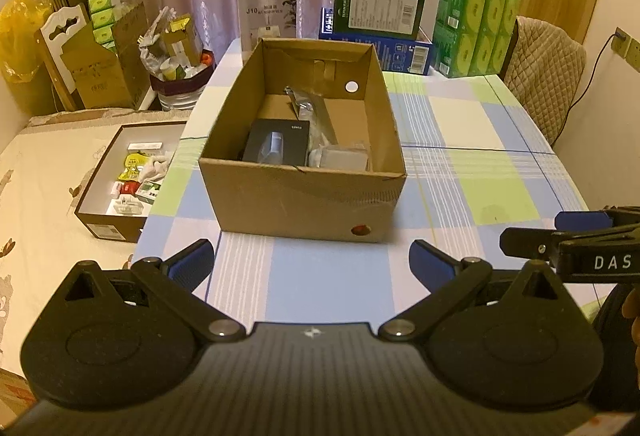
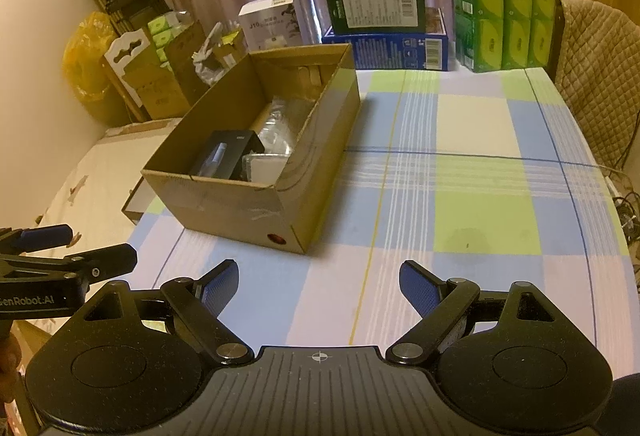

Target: Organize objects

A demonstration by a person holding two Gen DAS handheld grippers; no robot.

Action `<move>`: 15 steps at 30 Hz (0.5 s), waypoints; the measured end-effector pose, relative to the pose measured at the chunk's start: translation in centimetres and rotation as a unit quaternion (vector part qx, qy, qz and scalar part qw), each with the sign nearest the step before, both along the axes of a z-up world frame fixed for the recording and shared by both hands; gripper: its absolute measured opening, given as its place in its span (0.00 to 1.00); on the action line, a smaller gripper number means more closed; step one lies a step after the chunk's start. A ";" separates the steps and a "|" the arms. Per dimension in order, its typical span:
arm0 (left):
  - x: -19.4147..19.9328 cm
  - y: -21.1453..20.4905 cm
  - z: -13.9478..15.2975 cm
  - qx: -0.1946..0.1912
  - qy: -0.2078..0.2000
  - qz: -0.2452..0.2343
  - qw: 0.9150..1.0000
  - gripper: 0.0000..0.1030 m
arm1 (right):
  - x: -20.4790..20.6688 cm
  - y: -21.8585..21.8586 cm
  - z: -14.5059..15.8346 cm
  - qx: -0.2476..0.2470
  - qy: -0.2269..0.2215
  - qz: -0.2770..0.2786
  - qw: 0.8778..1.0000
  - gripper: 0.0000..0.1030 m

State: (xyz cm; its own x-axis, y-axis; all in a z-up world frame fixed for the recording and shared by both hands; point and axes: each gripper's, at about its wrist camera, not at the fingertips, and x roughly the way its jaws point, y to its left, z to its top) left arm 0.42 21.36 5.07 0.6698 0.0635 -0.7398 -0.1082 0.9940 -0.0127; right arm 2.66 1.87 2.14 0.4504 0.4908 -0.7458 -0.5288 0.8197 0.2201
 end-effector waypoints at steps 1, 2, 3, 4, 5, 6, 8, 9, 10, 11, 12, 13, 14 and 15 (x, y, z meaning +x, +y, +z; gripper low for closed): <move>0.0 0.0 -0.1 0.000 0.001 0.001 1.000 0.99 | 0.0 0.0 0.0 0.000 0.000 -0.001 1.000 0.82; 0.0 -0.1 -0.2 0.000 0.002 0.002 1.000 0.99 | 0.0 0.0 0.0 -0.001 0.000 -0.001 1.000 0.82; 0.0 -0.1 -0.2 0.000 0.002 0.003 1.000 0.99 | 0.0 -0.1 -0.1 -0.001 0.000 -0.001 1.000 0.82; 0.0 0.0 -0.3 0.000 0.002 0.004 1.000 0.99 | 0.1 -0.1 -0.1 -0.001 0.000 -0.002 1.000 0.82; 0.1 0.0 -0.4 -0.001 0.003 0.004 1.000 0.99 | 0.2 -0.1 -0.1 -0.001 0.000 -0.003 1.000 0.82; 0.1 0.0 -0.4 0.000 0.003 0.003 1.000 0.99 | 0.2 -0.1 0.0 -0.001 0.000 -0.003 1.000 0.82; 0.2 0.0 -0.5 0.001 0.004 0.004 1.000 0.99 | 0.3 -0.1 -0.1 -0.001 0.000 -0.003 1.000 0.82; 0.2 0.0 -0.5 0.000 0.004 0.004 1.000 0.99 | 0.3 -0.1 -0.1 -0.001 0.001 -0.003 1.000 0.82; 0.2 0.0 -0.5 0.000 0.005 0.004 1.000 0.99 | 0.3 -0.1 -0.1 -0.001 0.001 -0.003 1.000 0.82; 0.2 0.0 -0.6 0.000 0.005 0.004 1.000 0.99 | 0.3 -0.1 -0.1 -0.001 0.002 -0.003 1.000 0.82; 0.2 0.0 -0.6 0.000 0.005 0.004 1.000 0.99 | 0.3 -0.1 -0.2 -0.001 0.002 -0.002 1.000 0.82; 0.3 0.0 -0.6 0.001 0.005 0.004 1.000 0.99 | 0.3 -0.1 -0.2 -0.001 0.003 -0.002 1.000 0.82; 0.3 0.0 -0.6 0.001 0.006 0.004 1.000 0.99 | 0.3 0.0 -0.2 -0.001 0.003 -0.003 1.000 0.82; 0.3 0.0 -0.7 0.001 0.006 0.003 1.000 0.99 | 0.4 -0.1 -0.2 -0.001 0.003 -0.003 1.000 0.82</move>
State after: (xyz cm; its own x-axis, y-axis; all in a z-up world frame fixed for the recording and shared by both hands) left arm 0.72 21.36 4.37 0.6607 0.0699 -0.7474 -0.1149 0.9933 -0.0087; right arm 3.03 1.80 1.90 0.4478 0.4869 -0.7499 -0.5228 0.8230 0.2221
